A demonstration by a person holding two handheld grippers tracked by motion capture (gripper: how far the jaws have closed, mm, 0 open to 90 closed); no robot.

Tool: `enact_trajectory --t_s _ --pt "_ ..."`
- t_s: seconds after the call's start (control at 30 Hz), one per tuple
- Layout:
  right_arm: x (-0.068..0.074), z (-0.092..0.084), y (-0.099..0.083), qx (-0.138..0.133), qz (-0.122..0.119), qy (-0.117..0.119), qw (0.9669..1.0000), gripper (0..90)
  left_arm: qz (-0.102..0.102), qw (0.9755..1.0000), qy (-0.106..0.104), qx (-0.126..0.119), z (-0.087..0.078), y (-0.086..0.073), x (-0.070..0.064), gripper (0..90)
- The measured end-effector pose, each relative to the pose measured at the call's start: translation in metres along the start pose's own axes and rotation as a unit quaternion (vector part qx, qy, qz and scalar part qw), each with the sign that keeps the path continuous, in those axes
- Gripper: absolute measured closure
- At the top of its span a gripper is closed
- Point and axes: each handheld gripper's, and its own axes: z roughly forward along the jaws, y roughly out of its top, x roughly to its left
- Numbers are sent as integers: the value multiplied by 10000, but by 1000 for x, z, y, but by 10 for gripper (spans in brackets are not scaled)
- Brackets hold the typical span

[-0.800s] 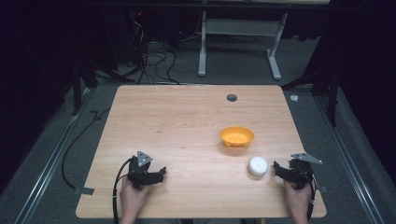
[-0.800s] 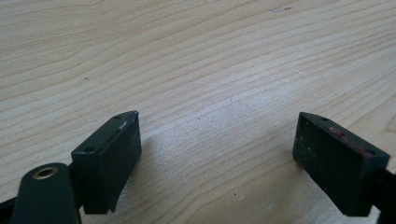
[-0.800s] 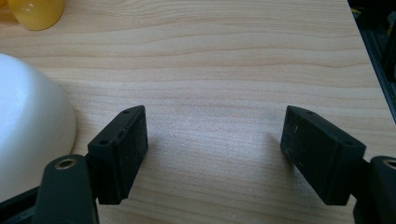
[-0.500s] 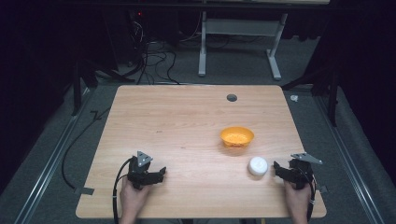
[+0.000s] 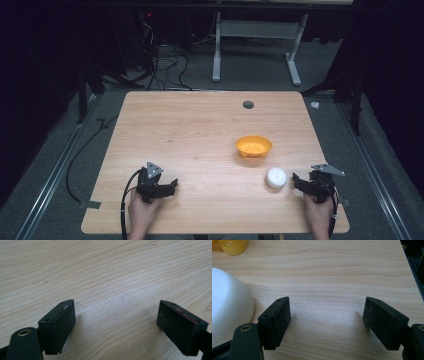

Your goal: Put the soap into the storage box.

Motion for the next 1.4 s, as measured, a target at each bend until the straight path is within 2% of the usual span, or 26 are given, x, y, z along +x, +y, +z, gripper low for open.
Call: enact_trajectory --t_s 0.37,0.63,0.73,0.77,0.87,1.03,1.17,1.4 --pt "1 0 0 2 1 -14 10000 230 -10 10000 3 -5 0 0 0 158" --pt "1 2 3 62 60 -7 10000 194 -15 10000 -4 2 0 0 0 158" --pt "-2 -2 5 141 234 131 9995 263 -12 10000 -5 2 0 0 0 157" --pt "-3 -4 4 90 290 183 9994 257 -12 10000 0 -4 0 0 0 157" --pt "-4 -10 3 -64 340 143 9993 251 -12 10000 0 -2 0 0 0 157" --pt "-3 -21 2 -205 269 273 9991 248 -14 10000 0 -4 0 0 0 157" --pt "-2 -29 0 -344 308 407 9981 243 -12 10000 -6 1 0 0 0 157" --pt "5 -36 -3 -436 230 602 9970 226 -14 10000 1 -4 0 0 0 157"
